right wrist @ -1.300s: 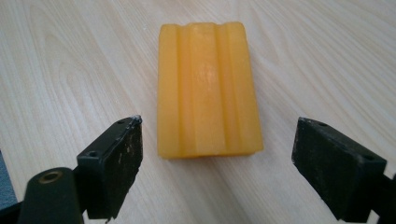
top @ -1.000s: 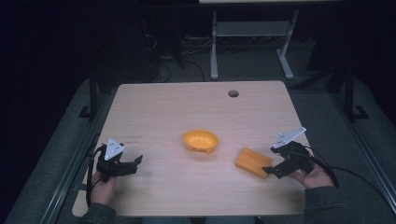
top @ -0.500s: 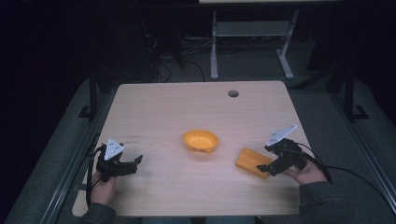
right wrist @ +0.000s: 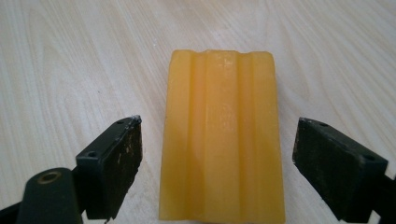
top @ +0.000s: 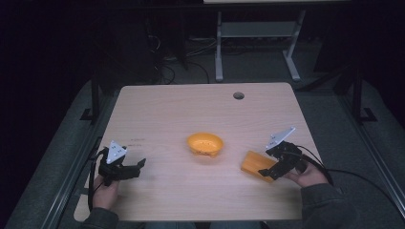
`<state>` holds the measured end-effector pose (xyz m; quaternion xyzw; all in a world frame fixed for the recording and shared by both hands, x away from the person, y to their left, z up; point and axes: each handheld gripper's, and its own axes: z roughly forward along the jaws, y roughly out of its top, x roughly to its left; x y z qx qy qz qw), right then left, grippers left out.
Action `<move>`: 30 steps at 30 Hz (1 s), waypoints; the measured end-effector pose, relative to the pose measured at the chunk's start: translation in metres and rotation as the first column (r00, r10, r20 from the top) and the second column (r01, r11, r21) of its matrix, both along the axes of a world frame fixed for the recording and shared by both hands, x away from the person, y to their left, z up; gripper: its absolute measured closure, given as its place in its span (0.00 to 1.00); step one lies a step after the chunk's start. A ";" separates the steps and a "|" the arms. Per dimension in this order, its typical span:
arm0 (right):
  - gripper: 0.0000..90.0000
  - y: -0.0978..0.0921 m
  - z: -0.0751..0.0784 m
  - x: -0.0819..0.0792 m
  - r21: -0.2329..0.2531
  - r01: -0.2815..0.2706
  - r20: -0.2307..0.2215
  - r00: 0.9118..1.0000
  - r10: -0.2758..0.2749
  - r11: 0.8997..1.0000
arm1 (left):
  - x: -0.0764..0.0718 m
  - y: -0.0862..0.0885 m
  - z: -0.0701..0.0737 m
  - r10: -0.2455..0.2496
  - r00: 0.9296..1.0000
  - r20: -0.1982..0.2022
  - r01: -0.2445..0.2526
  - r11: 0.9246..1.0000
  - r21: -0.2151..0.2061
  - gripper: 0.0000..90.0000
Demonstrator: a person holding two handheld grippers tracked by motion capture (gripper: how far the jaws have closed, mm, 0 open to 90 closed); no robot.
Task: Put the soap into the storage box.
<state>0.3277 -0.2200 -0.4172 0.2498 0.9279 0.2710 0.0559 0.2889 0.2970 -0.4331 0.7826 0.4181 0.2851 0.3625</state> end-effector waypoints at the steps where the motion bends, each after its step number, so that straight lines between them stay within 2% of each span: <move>1: 0.17 0.001 -0.001 0.001 -0.005 0.002 -0.006 1.000 -0.002 1.000 | 0.000 0.000 0.000 0.000 1.000 0.000 0.000 1.000 -0.001 0.16; 14: 0.17 0.010 -0.009 0.008 -0.028 -0.017 -0.032 0.999 0.016 0.999 | 0.000 0.000 0.000 -0.003 1.000 -0.001 0.003 1.000 0.001 0.16; 30: 0.16 0.021 -0.021 0.015 -0.091 -0.029 -0.057 0.998 0.024 0.995 | 0.000 0.000 0.001 -0.005 1.000 -0.002 0.005 1.000 0.002 0.16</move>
